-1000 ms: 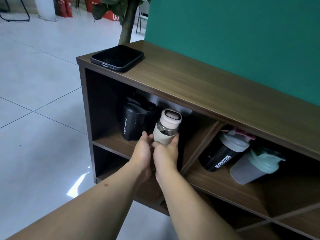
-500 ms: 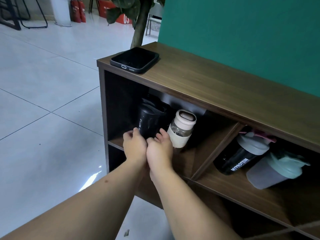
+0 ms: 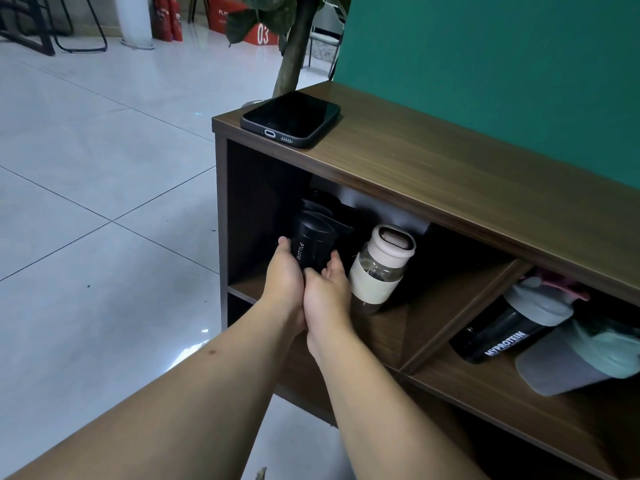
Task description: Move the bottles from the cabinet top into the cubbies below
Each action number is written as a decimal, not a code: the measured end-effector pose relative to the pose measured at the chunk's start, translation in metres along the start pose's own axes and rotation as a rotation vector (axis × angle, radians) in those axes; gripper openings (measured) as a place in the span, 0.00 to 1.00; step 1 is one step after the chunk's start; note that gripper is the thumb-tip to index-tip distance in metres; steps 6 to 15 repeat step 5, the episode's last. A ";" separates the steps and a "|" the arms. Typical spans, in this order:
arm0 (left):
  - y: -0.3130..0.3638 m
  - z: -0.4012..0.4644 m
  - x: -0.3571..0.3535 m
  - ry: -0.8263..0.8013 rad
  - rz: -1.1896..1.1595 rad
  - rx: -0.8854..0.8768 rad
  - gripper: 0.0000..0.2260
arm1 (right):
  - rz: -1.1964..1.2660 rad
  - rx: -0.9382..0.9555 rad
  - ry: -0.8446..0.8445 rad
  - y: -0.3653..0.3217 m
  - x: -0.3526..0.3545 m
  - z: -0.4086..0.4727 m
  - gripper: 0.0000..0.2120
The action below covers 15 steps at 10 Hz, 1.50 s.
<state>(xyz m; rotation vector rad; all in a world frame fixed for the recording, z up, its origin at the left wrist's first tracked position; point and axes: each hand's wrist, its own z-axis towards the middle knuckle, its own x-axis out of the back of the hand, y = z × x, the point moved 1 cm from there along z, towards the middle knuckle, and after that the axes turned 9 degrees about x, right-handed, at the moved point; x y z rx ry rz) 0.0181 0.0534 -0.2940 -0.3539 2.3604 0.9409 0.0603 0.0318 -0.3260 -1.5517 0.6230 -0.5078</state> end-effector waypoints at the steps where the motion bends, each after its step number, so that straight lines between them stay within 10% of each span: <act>1: 0.000 0.001 0.001 -0.005 -0.019 -0.009 0.22 | 0.009 0.001 -0.002 0.001 -0.001 0.002 0.44; 15: -0.012 0.021 0.015 -0.071 -0.067 0.001 0.28 | -0.020 0.000 0.026 0.003 0.003 -0.005 0.41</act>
